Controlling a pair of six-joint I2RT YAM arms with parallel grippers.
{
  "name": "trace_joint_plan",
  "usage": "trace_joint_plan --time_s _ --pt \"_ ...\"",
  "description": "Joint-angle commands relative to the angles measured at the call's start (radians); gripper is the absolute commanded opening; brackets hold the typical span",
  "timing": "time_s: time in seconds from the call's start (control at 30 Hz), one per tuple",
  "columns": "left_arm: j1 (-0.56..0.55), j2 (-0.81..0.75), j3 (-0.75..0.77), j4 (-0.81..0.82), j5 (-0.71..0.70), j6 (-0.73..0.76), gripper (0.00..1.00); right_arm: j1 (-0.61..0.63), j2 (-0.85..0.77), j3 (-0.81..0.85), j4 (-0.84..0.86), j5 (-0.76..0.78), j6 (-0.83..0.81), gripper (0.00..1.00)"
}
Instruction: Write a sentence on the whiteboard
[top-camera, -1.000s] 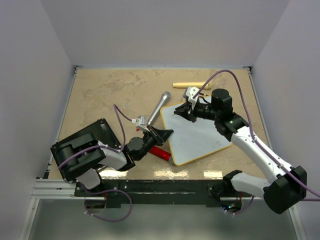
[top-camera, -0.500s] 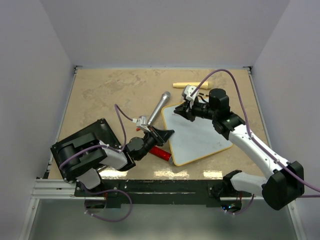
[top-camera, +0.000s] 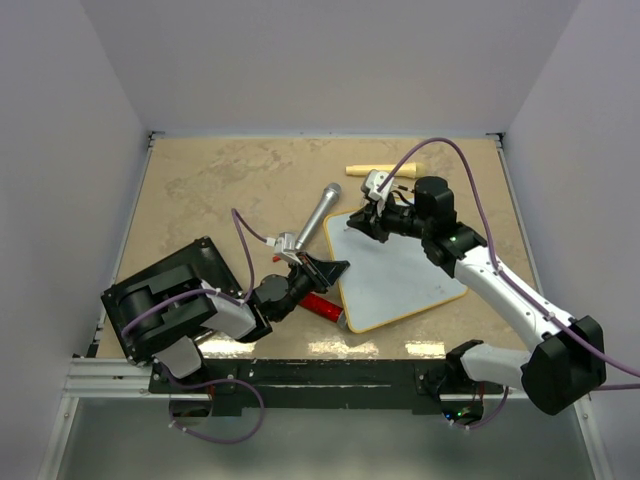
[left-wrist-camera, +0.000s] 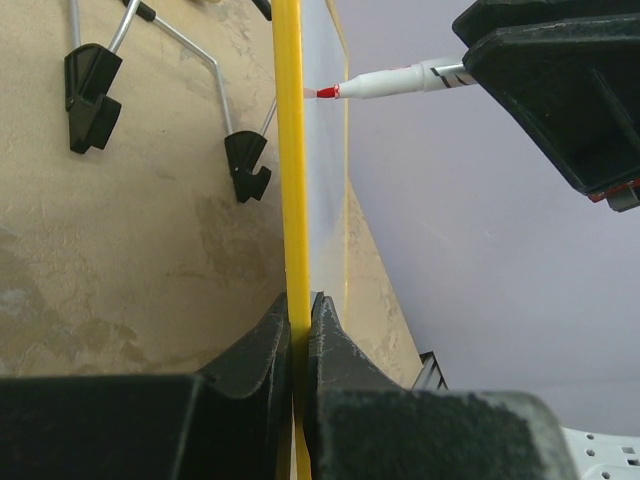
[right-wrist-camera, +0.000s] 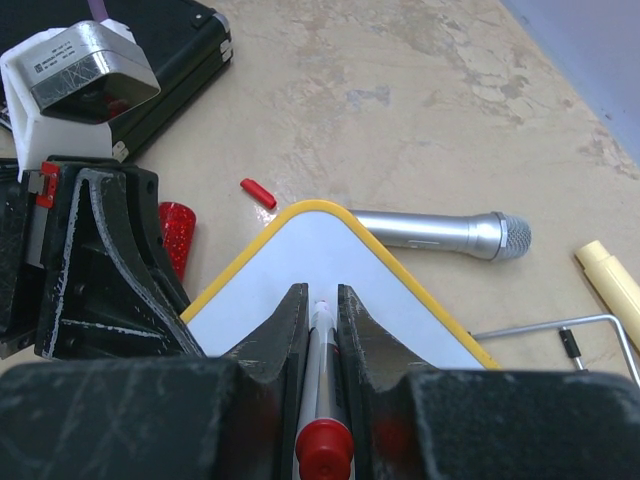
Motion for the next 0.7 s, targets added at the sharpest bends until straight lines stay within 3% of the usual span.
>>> trace_joint_plan --time_s 0.0,0.67 --pt "-0.018 0.003 0.013 0.020 0.040 0.133 0.00 0.006 0.012 0.018 -0.025 -0.001 -0.019 0.00" --pt "-0.018 0.010 0.004 0.029 0.023 0.136 0.00 0.007 -0.007 0.005 -0.191 -0.060 -0.108 0.00"
